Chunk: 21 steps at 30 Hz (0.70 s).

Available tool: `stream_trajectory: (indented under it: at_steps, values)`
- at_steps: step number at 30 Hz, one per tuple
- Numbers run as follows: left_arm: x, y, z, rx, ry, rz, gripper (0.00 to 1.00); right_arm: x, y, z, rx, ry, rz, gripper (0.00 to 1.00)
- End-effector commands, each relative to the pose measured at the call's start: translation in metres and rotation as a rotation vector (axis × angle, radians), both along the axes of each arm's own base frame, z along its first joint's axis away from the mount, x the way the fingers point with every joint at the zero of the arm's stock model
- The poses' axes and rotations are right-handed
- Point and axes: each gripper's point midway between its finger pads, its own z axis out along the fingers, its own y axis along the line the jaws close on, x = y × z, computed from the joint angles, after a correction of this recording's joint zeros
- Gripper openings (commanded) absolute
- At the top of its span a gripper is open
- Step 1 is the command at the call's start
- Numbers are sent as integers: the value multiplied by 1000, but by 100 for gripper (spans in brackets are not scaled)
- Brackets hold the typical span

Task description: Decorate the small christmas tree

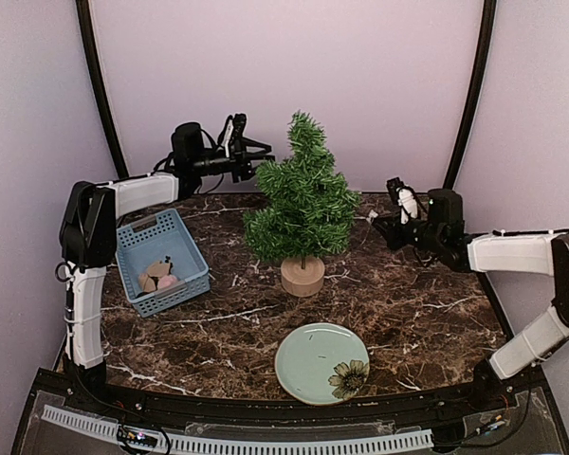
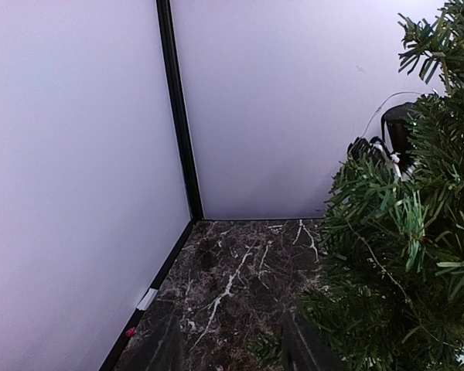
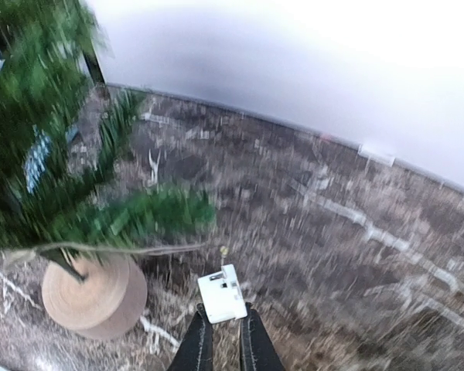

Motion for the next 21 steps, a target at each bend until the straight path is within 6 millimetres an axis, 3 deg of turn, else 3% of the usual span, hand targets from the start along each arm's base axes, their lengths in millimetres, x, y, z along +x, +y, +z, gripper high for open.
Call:
stream_trajectory:
  at_steps: [1,6,11,21]
  values:
    - [-18,10,51,-43,-105,1,46,9,-5,67,-4,-171,-27,8]
    - [-19,11,53,-48,-110,0,46,17,-7,116,-28,-279,-41,8]
    - [-20,13,58,-53,-120,4,45,37,-1,147,-57,-361,-38,8]
    - [-31,12,68,-63,-192,-42,47,84,46,179,1,-464,126,8]
